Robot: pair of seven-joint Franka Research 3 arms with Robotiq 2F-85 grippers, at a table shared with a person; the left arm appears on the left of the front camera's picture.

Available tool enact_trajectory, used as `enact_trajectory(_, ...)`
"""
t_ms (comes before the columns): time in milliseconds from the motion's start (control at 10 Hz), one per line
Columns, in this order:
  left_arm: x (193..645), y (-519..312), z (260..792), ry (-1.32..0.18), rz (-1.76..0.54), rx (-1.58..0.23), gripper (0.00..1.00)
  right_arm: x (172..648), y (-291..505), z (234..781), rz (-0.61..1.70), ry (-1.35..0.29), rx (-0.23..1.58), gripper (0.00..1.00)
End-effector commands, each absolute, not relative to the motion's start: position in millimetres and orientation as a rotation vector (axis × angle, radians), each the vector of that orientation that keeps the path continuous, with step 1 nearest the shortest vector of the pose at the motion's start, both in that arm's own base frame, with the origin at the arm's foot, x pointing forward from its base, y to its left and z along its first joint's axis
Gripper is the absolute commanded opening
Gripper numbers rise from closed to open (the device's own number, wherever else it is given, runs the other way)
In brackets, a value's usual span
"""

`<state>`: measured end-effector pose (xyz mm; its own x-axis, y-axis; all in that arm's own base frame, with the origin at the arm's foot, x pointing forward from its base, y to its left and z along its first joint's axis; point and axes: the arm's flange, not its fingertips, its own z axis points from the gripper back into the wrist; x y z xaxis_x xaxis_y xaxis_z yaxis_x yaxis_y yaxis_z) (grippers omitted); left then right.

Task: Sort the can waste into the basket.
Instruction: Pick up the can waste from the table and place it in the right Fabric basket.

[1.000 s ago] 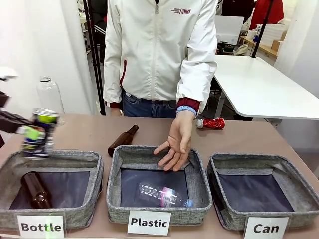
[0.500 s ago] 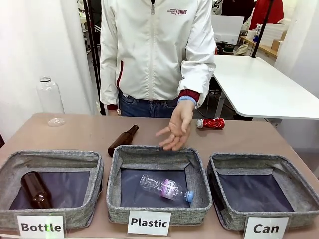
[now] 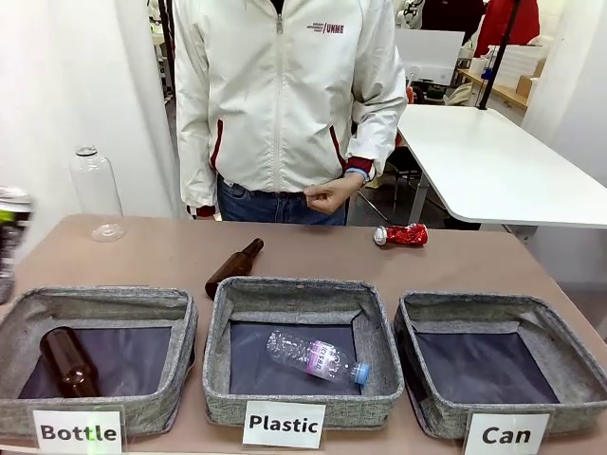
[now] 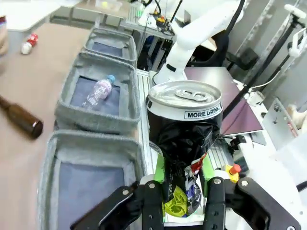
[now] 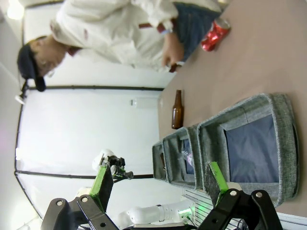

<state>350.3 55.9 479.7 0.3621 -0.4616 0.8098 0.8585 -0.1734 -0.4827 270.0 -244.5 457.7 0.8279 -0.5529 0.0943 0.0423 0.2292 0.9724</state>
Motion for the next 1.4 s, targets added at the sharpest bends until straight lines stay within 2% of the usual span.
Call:
enact_trajectory(0, 344, -77, 505, -0.345, -1.414, -1.221, 0.33, 252, -265, 488, -0.426, -0.538, 1.3, 1.0)
enact_trajectory(200, 353, -198, 526, -0.288, -1.565, -1.132, 0.33, 218, -301, 509, -0.418, -0.536, 1.214, 1.0)
enact_trajectory(500, 364, -381, 507, -0.374, -1.799, -0.936, 0.33, 161, -361, 512, -0.298, -0.634, 1.072, 1.0)
enact_trajectory(700, 369, -479, 486, -0.38, -1.91, -0.775, 0.33, 131, -395, 503, -0.301, -0.684, 1.152, 1.0)
enact_trajectory(1000, 364, -567, 464, -0.312, -1.884, -0.632, 0.33, 96, -428, 482, -0.257, -0.777, 1.132, 1.0)
enact_trajectory(1100, 363, -589, 458, -0.25, -1.857, -0.618, 0.33, 115, -394, 491, -0.319, -0.7, 1.115, 1.0)
enact_trajectory(1300, 362, -623, 458, -0.286, -1.82, -0.576, 0.33, 115, -394, 491, -0.319, -0.7, 1.115, 1.0)
